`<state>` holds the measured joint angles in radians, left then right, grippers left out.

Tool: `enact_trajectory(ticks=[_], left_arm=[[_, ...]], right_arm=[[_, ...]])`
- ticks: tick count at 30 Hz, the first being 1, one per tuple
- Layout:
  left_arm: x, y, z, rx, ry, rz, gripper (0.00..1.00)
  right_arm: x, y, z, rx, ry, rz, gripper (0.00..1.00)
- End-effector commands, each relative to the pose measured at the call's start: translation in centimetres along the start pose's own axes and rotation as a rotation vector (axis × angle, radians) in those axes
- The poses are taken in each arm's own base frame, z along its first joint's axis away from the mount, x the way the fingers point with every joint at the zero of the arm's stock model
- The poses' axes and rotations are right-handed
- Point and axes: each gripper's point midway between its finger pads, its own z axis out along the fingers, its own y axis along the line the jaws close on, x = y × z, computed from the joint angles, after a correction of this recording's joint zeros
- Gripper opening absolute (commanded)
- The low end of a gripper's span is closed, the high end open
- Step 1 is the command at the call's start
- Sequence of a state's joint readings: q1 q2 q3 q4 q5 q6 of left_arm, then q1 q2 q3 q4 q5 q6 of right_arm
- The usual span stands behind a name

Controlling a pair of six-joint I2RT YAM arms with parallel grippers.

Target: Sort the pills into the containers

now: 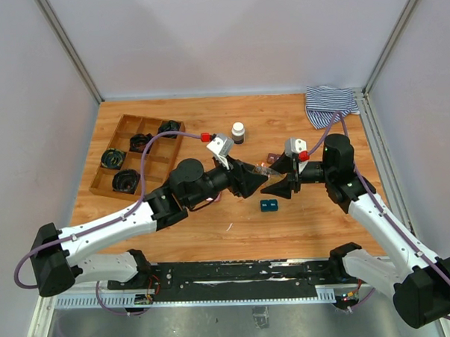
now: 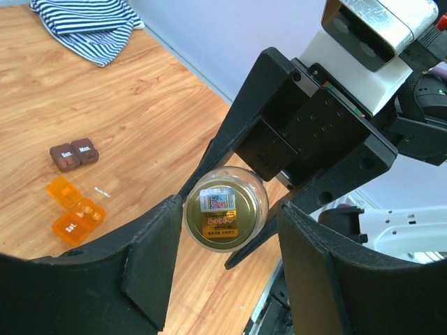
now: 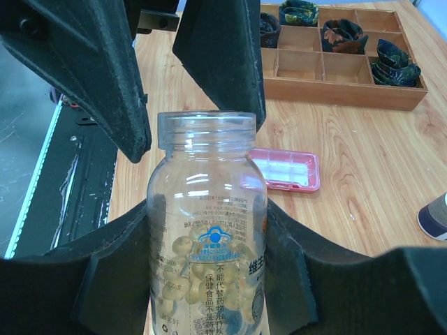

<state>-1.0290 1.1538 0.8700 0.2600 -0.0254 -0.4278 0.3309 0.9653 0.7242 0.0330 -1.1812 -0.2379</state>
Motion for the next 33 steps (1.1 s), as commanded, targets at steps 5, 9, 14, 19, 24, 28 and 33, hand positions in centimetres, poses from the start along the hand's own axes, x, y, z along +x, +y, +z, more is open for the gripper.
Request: enact_trajectory(ticks=[5, 9, 14, 19, 24, 28, 33], left_arm=[[-1.7, -0.6, 0.7, 0.014, -0.033, 0.014, 0.52], [-1.2, -0.7, 1.0, 0.024, -0.007, 0.021, 0.44], [-1.0, -1.0, 1.0, 0.035, 0.004, 0.021, 0.46], [-0.9, -0.9, 0.9, 0.039, 0.018, 0.020, 0.51], [-0.6, -0.8, 1.0, 0.044, 0.031, 0.021, 0.51], [-0.5, -1.1, 1.1, 0.062, 0.039, 0.022, 0.39], [-0.7, -1.3, 1.2, 0.077, 0.036, 0.030, 0.05]], right_arm=[[-1.1, -0.9, -0.7, 0.035, -0.018, -0.039, 0.01], [-1.2, -0.8, -0.7, 0.034, -0.019, -0.040, 0.01], [-1.2, -0.9, -0.7, 0.037, -0.019, -0.042, 0.02], [-1.2, -0.9, -0.7, 0.037, -0.019, -0.041, 0.03], [-1.2, -0.9, -0.7, 0.037, -0.020, -0.039, 0.04], [-1.2, -0.9, -0.7, 0.037, -0.020, -0.040, 0.04], [-1.2, -0.9, -0.8, 0.040, -0.020, -0.041, 0.22]])
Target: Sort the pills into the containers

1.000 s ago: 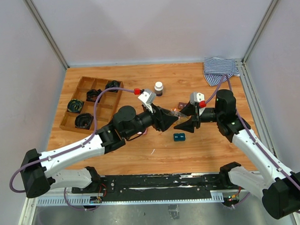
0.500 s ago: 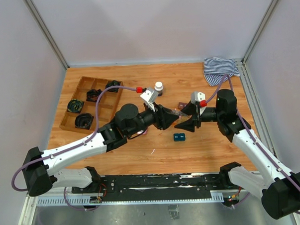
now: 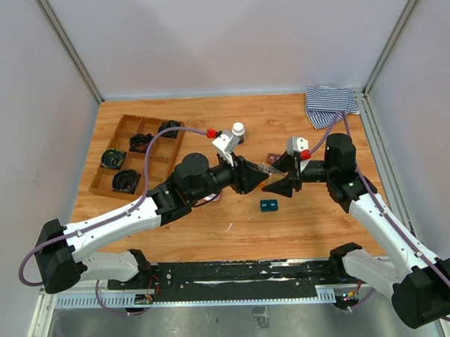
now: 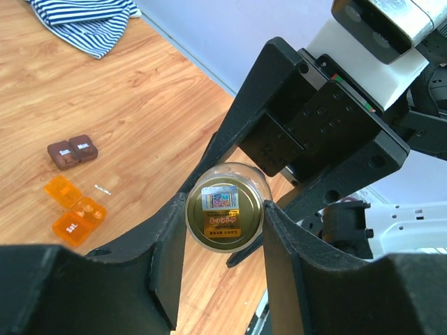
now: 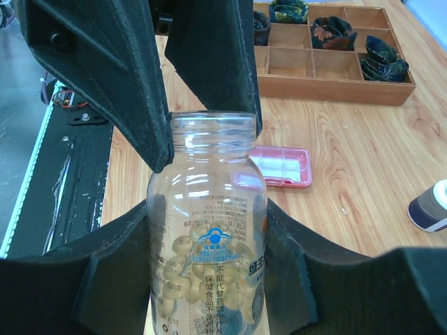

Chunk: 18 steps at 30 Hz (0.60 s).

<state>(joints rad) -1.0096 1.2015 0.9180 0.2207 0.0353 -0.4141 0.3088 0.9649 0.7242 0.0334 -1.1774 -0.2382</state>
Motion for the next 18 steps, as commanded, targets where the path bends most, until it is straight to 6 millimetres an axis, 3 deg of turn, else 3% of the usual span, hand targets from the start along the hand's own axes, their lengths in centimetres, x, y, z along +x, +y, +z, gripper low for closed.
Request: enact_trajectory(ticks=[1, 9, 14, 18], left_arm=[[-1.3, -1.1, 0.2, 0.055, -0.021, 0.018, 0.01], [-1.1, 0.5, -0.1, 0.033, -0.041, -0.009, 0.00], [-0.6, 2.6, -0.1, -0.021, -0.039, -0.001, 0.00], [0.3, 4.6, 0.5, -0.087, -0.020, 0.029, 0.00]], right_arm=[[-1.3, -0.3, -0.3, 0.015, -0.022, -0.043, 0.29], [-1.7, -0.7, -0.8, 0.043, -0.021, -0.056, 1.00], [-2.5, -1.5, -2.1, 0.095, -0.023, -0.082, 0.98], [-4.3, -2.4, -4.8, 0.192, -0.037, -0.133, 0.98]])
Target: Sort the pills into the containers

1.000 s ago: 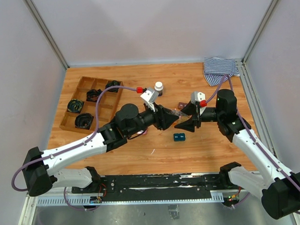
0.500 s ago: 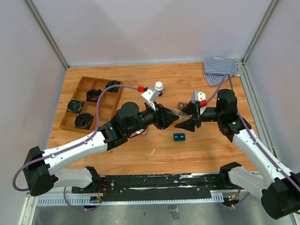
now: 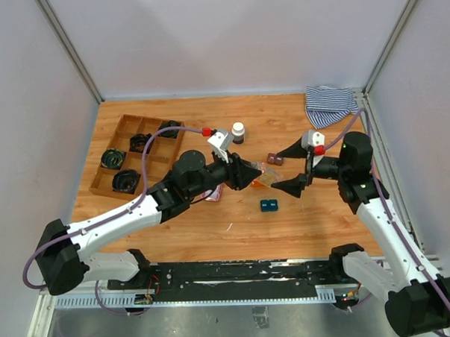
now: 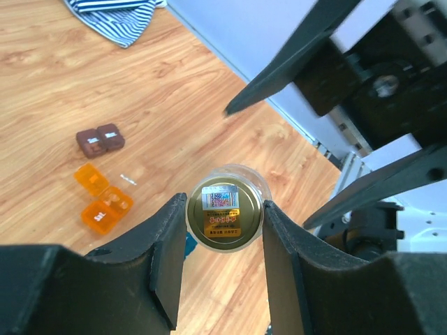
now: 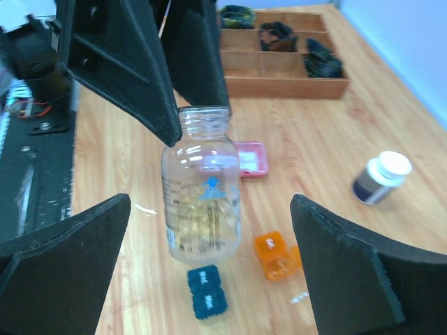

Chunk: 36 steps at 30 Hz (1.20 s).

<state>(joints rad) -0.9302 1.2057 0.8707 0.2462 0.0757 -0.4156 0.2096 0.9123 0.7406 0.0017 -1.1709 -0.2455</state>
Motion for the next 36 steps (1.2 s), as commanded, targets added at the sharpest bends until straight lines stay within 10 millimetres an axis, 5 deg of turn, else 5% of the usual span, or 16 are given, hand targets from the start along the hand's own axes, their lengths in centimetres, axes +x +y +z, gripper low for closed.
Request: enact_trajectory(ticks=[1, 6, 10, 13, 16, 24, 31, 33, 36], left_arm=[[-0.1, 1.8, 1.0, -0.054, -0.023, 0.047, 0.00], [0.5, 3.1, 4.4, -0.088, 0.008, 0.093, 0.00], [1.7, 4.3, 9.2, -0.113, 0.059, 0.113, 0.00], [3.0, 5.1, 12.9, -0.148, 0.108, 0.126, 0.00], [4.6, 6.1, 16.5, -0.224, 0.168, 0.184, 0.00], [8.2, 8.0, 23.0, -0.333, 0.278, 0.334, 0.00], [10.0, 7.5, 27.1, -0.330, 0.284, 0.445, 0.05], [10.5, 7.4, 27.8, -0.337, 0.281, 0.467, 0.16], [10.7, 7.1, 28.4, -0.341, 0.266, 0.483, 0.50]], right_arm=[[-3.6, -1.6, -3.2, 0.128, -0.030, -0.114, 0.98], [-4.2, -7.2, -8.4, 0.515, 0.039, -0.063, 0.98], [-3.0, -13.8, -16.6, 1.093, 0.015, 0.133, 0.98], [-1.4, -15.5, -21.7, 1.376, -0.042, 0.271, 0.98], [-0.1, -16.2, -24.1, 1.505, -0.061, 0.362, 0.98], [0.9, -16.5, -25.2, 1.577, -0.071, 0.408, 0.98], [1.2, -16.6, -25.0, 1.559, -0.073, 0.417, 0.98], [1.4, -16.6, -24.8, 1.547, -0.072, 0.417, 0.98], [1.5, -16.7, -24.5, 1.528, -0.071, 0.417, 0.98]])
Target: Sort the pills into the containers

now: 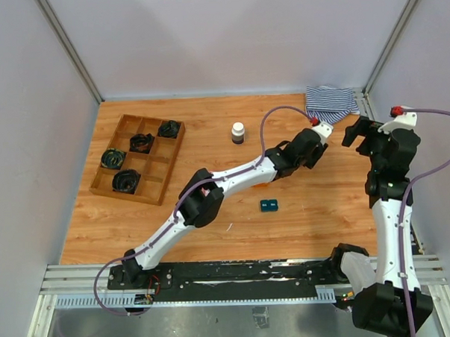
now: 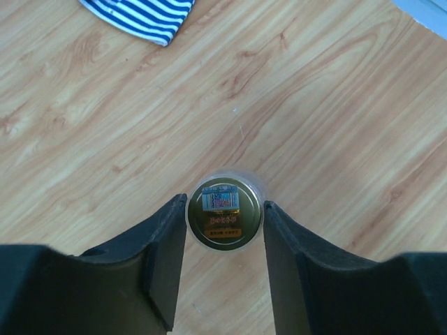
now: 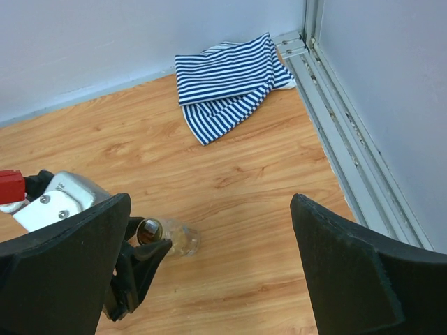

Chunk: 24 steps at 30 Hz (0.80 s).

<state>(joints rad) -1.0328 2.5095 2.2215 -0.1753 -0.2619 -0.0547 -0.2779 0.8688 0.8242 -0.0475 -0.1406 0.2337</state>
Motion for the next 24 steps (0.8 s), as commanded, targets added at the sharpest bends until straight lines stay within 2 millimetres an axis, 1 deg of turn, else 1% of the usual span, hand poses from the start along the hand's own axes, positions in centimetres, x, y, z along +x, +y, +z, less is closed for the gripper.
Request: enact_trajectory(ticks=[1, 2, 3, 6, 8, 11, 14, 15, 17, 19, 20, 21, 22, 23, 24], left_arm=[[-1.7, -0.9, -0.2, -0.028, -0.043, 0.051, 0.57], [-1.9, -1.0, -0.4, -0.024, -0.048, 0.042, 0.64], [-2.2, -1.1, -0.6, -0.020, -0.054, 0.033, 0.69], [-4.4, -1.2, -2.4, 0.007, -0.103, 0.002, 0.74], [-6.1, -1.2, -4.3, 0.029, -0.153, -0.020, 0.75], [-8.3, -0.8, -8.0, 0.060, -0.237, -0.044, 0.75], [-9.6, -0.2, -12.1, 0.094, -0.325, -0.051, 0.75], [-9.6, 0.0, -13.5, 0.108, -0.351, -0.049, 0.75], [-9.2, 0.2, -16.2, 0.151, -0.397, -0.013, 0.75], [-8.0, 0.4, -18.8, 0.186, -0.425, 0.036, 0.75], [-7.0, 0.5, -19.8, 0.204, -0.429, 0.076, 0.75], [-5.2, 0.7, -21.0, 0.226, -0.418, 0.116, 0.75], [-4.0, 0.8, -21.8, 0.241, -0.416, 0.150, 0.76], [-2.6, 0.9, -22.5, 0.254, -0.409, 0.182, 0.76], [-1.2, 1.1, -23.1, 0.261, -0.405, 0.213, 0.77]], right_arm=[[-0.3, -0.1, 0.1, -0.014, -0.024, 0.009, 0.98], [-0.2, 0.1, 0.2, -0.029, -0.020, 0.004, 0.98], [-0.2, 0.5, 0.2, -0.050, -0.019, -0.003, 0.98], [0.0, 1.5, 0.0, -0.114, -0.019, -0.026, 0.98], [0.1, 2.2, -0.2, -0.157, -0.026, -0.037, 0.98], [0.1, 3.0, -0.5, -0.211, -0.040, -0.060, 0.98], [0.2, 3.6, -0.6, -0.252, -0.042, -0.083, 0.98], [0.3, 3.8, -0.6, -0.270, -0.041, -0.092, 0.98], [0.6, 4.7, -0.8, -0.329, -0.036, -0.113, 0.98], [1.1, 6.1, -1.2, -0.432, -0.026, -0.154, 0.98], [1.4, 7.1, -1.6, -0.499, -0.023, -0.176, 0.98], [1.9, 8.1, -2.0, -0.576, -0.018, -0.198, 0.98], [2.5, 9.4, -2.7, -0.681, -0.009, -0.220, 0.99], [3.0, 9.9, -2.9, -0.730, 0.000, -0.224, 0.98], [3.6, 11.1, -3.6, -0.825, 0.013, -0.230, 0.99]])
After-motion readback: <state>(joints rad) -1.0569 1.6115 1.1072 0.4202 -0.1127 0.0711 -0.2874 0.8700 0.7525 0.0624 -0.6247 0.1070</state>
